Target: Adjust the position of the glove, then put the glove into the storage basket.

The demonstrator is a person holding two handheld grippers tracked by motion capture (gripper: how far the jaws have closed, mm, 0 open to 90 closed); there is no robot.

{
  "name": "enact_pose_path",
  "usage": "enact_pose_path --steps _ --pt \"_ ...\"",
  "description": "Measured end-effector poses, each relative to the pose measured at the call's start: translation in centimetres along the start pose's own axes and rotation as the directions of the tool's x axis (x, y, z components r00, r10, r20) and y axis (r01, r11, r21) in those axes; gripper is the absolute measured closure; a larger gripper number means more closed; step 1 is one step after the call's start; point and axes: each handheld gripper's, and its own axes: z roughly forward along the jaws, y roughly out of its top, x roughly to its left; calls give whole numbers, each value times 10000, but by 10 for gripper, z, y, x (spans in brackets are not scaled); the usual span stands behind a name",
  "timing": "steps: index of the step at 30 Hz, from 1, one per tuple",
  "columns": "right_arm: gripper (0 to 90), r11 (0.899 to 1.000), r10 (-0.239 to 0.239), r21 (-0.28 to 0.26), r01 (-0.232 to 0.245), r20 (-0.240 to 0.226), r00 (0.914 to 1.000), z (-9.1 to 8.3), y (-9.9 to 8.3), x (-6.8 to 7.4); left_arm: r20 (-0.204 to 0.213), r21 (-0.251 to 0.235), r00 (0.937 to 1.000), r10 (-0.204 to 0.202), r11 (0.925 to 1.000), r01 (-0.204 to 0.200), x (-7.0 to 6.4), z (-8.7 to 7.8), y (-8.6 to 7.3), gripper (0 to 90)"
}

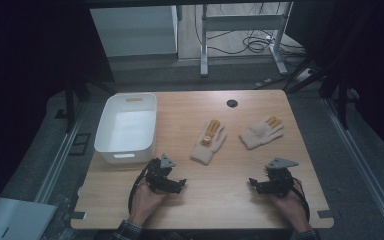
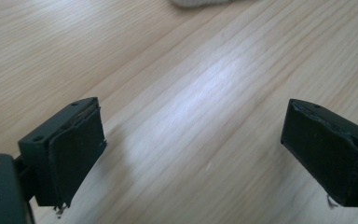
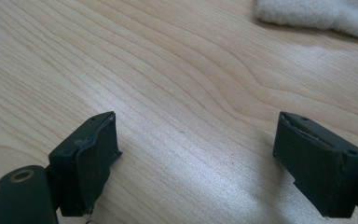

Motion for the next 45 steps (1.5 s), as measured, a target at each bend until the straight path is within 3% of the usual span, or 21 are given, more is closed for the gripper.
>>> enact_pose_path --steps 5,18,26,32,38,45 --pt "141 10000 2 7 -2 -2 10000 0 0 0 42 -259 9999 -103 9996 104 7 4 -14 31" --pt "130 10000 66 30 -66 -5 10000 0 0 -1 49 -257 10000 -85 9996 86 8 5 -14 29" --pt "131 9992 404 -31 -404 -83 9992 -1 1 -6 46 -257 10000 -81 9996 82 8 5 -14 29" --pt "134 9954 956 -76 -958 -220 9952 -3 9 -13 44 -221 10000 -41 9997 42 8 4 -13 29" --pt "155 9959 882 -173 -883 -58 9961 -5 19 -18 47 -221 10000 -42 9997 43 8 4 -13 29" --pt "173 9950 975 -228 -970 194 9951 -1 36 -37 50 -224 10000 -69 9997 70 8 4 -14 29"
